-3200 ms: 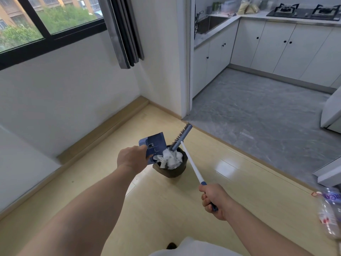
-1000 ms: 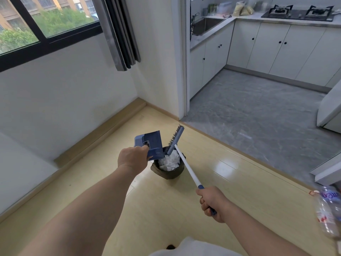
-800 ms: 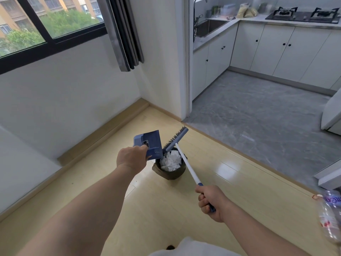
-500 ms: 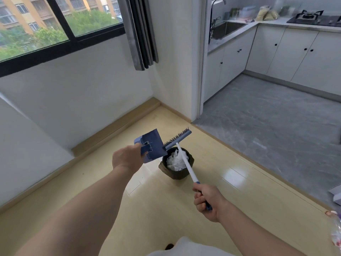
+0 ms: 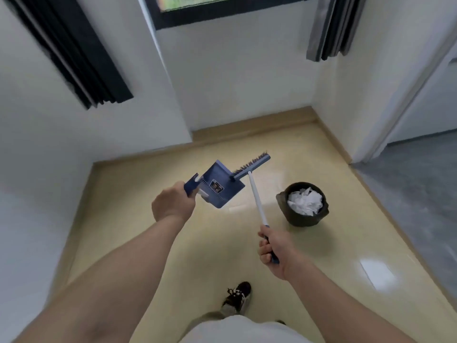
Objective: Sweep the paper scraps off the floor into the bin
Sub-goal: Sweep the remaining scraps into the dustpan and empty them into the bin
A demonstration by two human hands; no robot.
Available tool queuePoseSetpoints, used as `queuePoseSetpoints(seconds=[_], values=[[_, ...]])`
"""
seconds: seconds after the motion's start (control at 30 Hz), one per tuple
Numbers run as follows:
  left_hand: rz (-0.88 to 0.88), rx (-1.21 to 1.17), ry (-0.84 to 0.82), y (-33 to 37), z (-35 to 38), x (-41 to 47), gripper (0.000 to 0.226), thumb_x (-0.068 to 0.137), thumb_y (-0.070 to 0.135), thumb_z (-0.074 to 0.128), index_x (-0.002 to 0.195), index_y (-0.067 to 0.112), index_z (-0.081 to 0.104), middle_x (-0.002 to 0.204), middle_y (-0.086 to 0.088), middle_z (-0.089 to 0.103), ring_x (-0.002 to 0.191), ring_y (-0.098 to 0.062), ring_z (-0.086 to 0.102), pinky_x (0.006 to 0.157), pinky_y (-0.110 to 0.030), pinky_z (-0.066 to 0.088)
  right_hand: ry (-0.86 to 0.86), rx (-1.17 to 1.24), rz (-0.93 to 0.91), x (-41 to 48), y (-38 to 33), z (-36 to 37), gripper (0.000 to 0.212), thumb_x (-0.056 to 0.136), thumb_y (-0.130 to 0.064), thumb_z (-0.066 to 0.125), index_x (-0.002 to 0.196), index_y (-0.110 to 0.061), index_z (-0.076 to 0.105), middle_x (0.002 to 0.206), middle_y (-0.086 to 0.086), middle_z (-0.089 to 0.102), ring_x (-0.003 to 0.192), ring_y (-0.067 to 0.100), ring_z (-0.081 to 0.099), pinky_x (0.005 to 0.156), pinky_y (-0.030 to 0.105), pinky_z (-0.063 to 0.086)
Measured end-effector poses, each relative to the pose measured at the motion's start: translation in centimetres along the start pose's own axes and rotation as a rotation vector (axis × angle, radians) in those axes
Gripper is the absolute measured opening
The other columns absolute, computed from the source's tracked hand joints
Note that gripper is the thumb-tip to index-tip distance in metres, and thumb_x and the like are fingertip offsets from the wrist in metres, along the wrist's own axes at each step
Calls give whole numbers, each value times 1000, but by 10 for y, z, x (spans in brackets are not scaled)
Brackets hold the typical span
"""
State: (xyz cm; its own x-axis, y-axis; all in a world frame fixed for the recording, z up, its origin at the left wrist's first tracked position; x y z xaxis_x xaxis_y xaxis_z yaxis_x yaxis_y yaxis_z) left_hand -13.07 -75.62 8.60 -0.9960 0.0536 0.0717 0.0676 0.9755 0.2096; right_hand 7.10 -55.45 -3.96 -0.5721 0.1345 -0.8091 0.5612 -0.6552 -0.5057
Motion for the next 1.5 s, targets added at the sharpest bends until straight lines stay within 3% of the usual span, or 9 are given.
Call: queuePoseSetpoints(seconds=[0.27, 0.47, 0.8, 1.0, 1.17, 1.23, 1.33, 1.43, 1.5], values=[[-446, -49, 4, -208, -15, -76, 37, 94, 52, 54, 77, 19, 55, 63, 2, 52, 62, -27, 54, 51, -26, 33, -66, -412, 82, 4, 71, 104, 15, 100, -23, 48, 91, -12, 45, 54, -2, 34, 39, 8, 28, 36, 19, 21], [-732, -99, -37, -380, -7, -137, 37, 94, 53, 51, 79, 20, 61, 68, 1, 60, 62, -22, 58, 52, -24, 39, -76, -767, 121, 16, 142, 191, 5, 94, -13, 47, 90, -9, 48, 57, 2, 37, 41, 11, 29, 38, 19, 21], [-876, -128, -324, -596, 35, -195, 34, 93, 50, 53, 76, 22, 61, 72, 2, 62, 65, -18, 58, 53, -25, 40, 37, -1674, 47, 75, 254, 367, 13, 95, -10, 40, 103, -4, 48, 72, 7, 46, 51, 18, 40, 44, 23, 32], [-861, -119, -456, -654, 60, -219, 36, 94, 54, 50, 80, 22, 62, 75, 3, 60, 70, -20, 58, 55, -26, 41, -41, -2230, -68, 90, 284, 441, 30, 96, -9, 46, 124, -2, 53, 80, 4, 50, 73, 18, 56, 58, 24, 47], [-889, -174, -451, -694, 75, -243, 42, 94, 52, 49, 69, 19, 58, 67, 2, 60, 62, -16, 55, 50, -26, 38, -154, -2492, -3, 101, 322, 468, 22, 97, -6, 44, 115, -8, 56, 99, 6, 58, 102, 20, 65, 71, 23, 47], [-895, -207, -464, -708, 78, -253, 41, 94, 51, 52, 69, 19, 56, 68, 1, 60, 65, -20, 58, 53, -27, 40, -181, -2563, 31, 101, 338, 469, 12, 98, -6, 43, 106, -9, 51, 81, 6, 52, 81, 18, 63, 62, 23, 46], [-880, -202, -500, -724, 82, -271, 42, 94, 54, 53, 72, 18, 57, 69, 1, 61, 65, -21, 59, 53, -27, 41, -183, -2650, 69, 94, 362, 460, 30, 100, -7, 41, 126, 2, 52, 72, 5, 45, 53, 13, 48, 48, 22, 42], [-849, -202, -502, -726, 85, -281, 45, 94, 56, 51, 71, 18, 56, 68, 0, 62, 61, -19, 59, 51, -27, 41, -278, -2673, 75, 80, 386, 453, 35, 101, -10, 40, 132, 2, 51, 87, 5, 57, 54, 13, 44, 45, 23, 37], [-841, -217, -505, -722, 87, -284, 44, 94, 57, 50, 69, 20, 53, 68, 0, 62, 64, -22, 60, 52, -27, 40, -287, -2657, 110, 67, 398, 444, 35, 102, -12, 42, 134, 0, 49, 80, 5, 48, 62, 14, 53, 48, 24, 41]])
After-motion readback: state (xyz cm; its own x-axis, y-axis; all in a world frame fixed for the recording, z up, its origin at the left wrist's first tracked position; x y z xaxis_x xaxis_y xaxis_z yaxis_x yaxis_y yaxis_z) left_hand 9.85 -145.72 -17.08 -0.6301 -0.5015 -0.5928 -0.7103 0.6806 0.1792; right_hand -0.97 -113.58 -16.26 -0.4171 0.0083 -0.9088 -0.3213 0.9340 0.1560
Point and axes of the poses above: each hand's wrist, its own x-axis towards the middle knuckle, its own z-axis out of the palm, y = z × x, the point moved 10 cm from there along x, towards the middle knuckle
